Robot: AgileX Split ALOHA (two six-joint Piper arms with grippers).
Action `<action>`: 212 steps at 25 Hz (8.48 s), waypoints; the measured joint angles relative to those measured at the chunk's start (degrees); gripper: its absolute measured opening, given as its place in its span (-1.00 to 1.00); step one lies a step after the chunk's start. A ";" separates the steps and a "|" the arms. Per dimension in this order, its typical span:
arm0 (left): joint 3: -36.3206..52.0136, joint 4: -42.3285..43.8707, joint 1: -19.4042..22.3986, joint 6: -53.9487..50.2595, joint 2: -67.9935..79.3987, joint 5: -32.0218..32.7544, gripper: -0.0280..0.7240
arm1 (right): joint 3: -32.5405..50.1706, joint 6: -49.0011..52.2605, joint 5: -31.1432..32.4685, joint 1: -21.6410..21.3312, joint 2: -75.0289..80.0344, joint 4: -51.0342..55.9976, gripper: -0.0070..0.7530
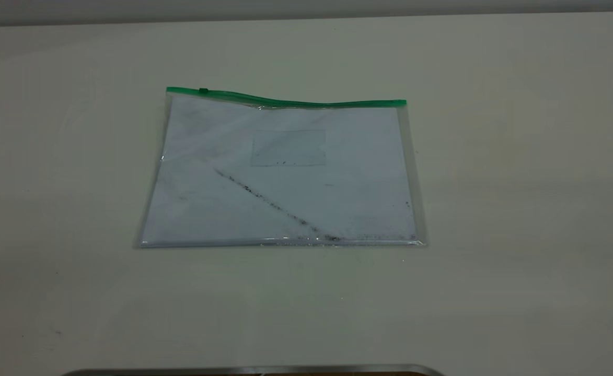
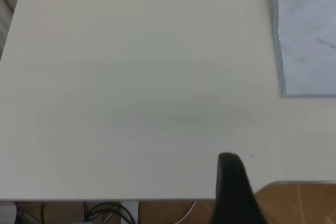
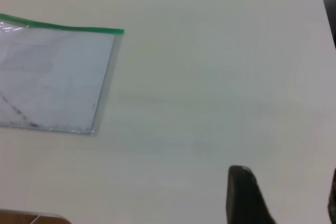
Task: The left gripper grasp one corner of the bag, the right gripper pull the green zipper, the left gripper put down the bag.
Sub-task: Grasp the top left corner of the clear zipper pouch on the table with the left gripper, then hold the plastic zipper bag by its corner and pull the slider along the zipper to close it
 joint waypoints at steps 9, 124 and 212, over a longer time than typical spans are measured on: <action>0.00 0.00 0.00 0.00 0.00 0.00 0.50 | 0.00 0.00 0.00 0.00 0.00 0.00 0.12; -73.29 -64.85 -3.29 73.19 154.29 -20.74 -0.78 | -44.29 -89.78 -25.60 0.00 120.86 80.18 0.48; -74.02 -65.15 -8.37 101.97 150.86 -6.39 -0.75 | -75.75 -92.21 -8.46 8.19 153.62 76.56 -0.87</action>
